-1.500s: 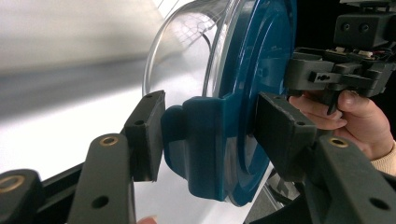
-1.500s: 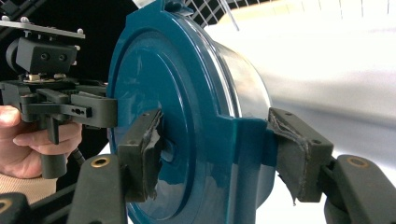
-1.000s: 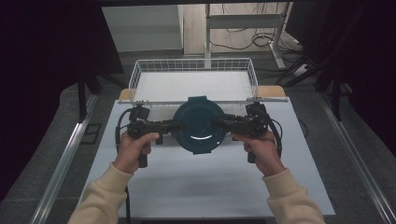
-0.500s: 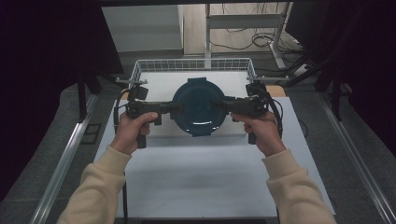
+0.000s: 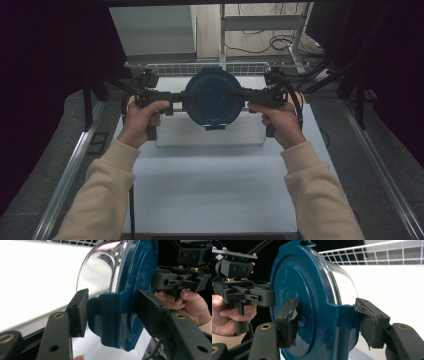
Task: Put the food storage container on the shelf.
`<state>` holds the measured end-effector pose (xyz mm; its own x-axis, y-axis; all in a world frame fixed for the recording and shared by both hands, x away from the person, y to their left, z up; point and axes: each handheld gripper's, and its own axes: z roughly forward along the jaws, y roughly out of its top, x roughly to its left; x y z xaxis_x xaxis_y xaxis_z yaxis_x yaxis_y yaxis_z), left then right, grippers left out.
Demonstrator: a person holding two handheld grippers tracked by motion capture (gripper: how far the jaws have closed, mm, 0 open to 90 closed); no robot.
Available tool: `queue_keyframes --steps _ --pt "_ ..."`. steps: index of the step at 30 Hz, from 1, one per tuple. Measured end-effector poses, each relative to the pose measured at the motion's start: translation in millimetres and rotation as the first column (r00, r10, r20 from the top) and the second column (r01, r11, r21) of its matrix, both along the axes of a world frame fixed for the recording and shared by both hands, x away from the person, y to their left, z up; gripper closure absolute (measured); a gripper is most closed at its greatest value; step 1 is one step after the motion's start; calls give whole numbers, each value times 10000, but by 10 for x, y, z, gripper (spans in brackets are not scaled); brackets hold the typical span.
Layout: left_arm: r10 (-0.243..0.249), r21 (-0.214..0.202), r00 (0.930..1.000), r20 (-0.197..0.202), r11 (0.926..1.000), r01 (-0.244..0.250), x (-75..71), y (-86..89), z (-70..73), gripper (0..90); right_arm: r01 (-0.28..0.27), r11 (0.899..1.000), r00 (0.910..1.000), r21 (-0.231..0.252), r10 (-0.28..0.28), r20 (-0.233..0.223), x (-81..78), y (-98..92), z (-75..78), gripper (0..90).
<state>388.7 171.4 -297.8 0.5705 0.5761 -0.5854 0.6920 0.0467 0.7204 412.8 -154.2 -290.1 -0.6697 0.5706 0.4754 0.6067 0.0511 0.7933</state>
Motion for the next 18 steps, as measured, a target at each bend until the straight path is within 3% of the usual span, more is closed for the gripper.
queue_keyframes --steps 5,10,18 --pt "-22 2 9999 -145 10000 22 222 8 70 452 61 9999 9998 112 -59 -183 227 5 51 377" --pt "-67 57 9998 -160 10000 68 336 10 85 452 115 9998 9994 162 -109 -315 328 3 61 377" --pt "-74 -124 9989 -471 9999 69 571 37 -20 448 351 9993 9975 88 -345 -620 520 26 10 377"
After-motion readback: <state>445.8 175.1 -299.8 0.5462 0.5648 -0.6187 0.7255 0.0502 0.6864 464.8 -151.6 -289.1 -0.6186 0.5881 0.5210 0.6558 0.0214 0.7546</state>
